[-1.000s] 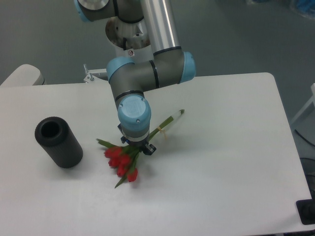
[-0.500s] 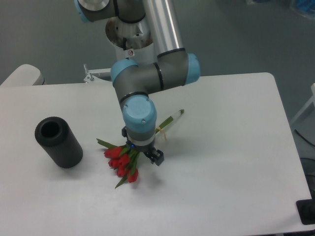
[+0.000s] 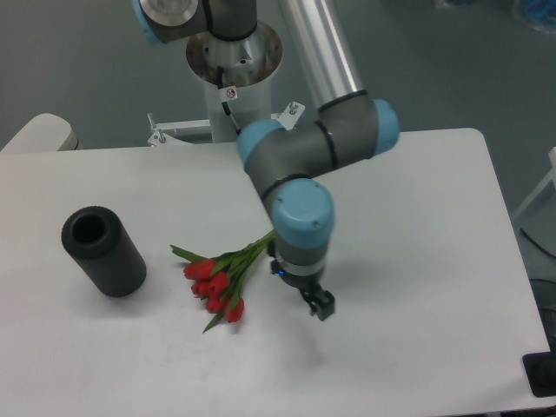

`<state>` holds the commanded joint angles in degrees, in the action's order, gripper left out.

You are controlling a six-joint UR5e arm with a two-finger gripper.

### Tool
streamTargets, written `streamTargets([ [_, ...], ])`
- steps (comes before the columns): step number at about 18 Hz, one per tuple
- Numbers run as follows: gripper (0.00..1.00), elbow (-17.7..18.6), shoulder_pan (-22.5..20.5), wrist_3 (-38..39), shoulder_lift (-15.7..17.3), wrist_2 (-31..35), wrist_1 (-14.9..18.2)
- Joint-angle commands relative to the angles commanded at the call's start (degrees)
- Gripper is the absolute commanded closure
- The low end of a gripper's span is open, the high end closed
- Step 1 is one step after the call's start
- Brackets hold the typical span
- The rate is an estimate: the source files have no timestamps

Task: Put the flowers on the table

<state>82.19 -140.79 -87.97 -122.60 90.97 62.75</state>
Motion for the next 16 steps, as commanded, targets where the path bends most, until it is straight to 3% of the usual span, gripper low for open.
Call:
streamTargets([
  [5, 0.00, -3.9, -1.1, -2.7, -2.3, 0.0, 0.9],
  [10, 0.00, -8.8, -1.1, -3.7, -4.7, 0.1, 4.6],
  [16, 0.00, -8.6, -1.1, -4.7, -4.8, 0.1, 4.6],
])
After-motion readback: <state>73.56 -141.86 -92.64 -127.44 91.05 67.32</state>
